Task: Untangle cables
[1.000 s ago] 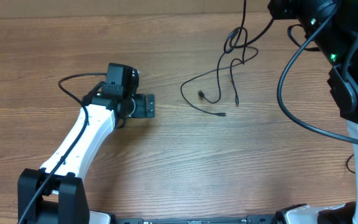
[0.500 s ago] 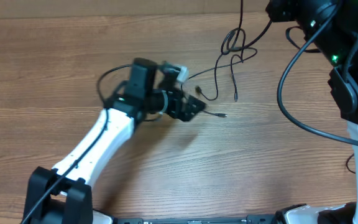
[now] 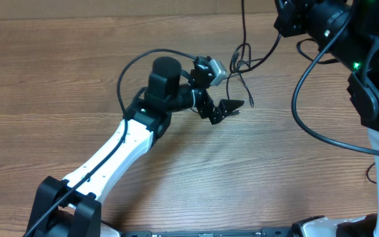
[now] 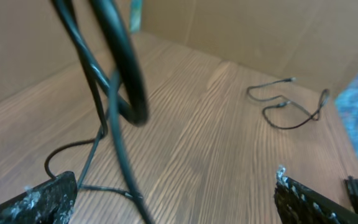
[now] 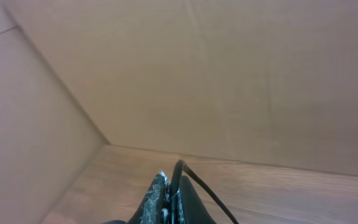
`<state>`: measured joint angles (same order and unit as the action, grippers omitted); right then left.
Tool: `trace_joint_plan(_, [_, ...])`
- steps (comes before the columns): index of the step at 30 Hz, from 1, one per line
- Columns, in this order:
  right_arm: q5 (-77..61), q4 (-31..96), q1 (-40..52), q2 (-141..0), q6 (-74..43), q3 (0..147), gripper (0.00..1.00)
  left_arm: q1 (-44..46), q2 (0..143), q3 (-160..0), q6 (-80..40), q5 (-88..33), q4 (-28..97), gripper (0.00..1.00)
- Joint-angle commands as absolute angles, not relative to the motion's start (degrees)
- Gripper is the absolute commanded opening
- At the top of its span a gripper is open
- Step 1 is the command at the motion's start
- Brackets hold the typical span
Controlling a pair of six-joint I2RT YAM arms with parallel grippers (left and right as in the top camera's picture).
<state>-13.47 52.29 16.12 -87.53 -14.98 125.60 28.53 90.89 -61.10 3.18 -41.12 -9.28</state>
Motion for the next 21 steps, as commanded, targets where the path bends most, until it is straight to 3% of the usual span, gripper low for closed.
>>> trace_joint_plan(1, [-18.26, 51.35, 16.01, -84.55, -15.33, 126.85, 0.04, 29.95, 90.65, -61.17, 3.81, -33.93, -7.75, 1.00])
trace_joint_plan(5, [-18.31, 51.33, 16.01, -82.91, -16.53, 126.82, 0.04, 30.04, 90.65, -61.17, 2.98, -33.19, -7.99, 0.99])
trace_joint_plan(7, [-18.11, 51.33, 16.01, -82.30, -16.53, 126.82, 0.04, 30.04, 90.65, -61.17, 3.01, -33.12, -8.51, 0.72])
trace_joint_plan(8, [-17.96, 51.35, 16.01, -82.13, -16.49, 126.82, 0.04, 30.04, 90.65, -61.19, 2.98, -32.99, -8.62, 0.43])
trace_joint_plan(10, [-16.71, 51.48, 16.01, -81.95, -16.51, 126.82, 0.04, 30.04, 90.65, -61.17, 2.72, -32.99, -8.58, 0.04])
trace_joint_plan(17, [-7.86, 53.89, 16.01, -81.97, -16.51, 126.82, 0.04, 29.71, 90.63, -61.17, 0.16, -32.71, -7.27, 0.04])
trace_joint_plan(21, [-2.28, 55.81, 15.99, -81.95, -16.47, 126.82, 0.04, 27.38, 90.63, -61.17, -8.75, -28.71, -7.22, 0.04])
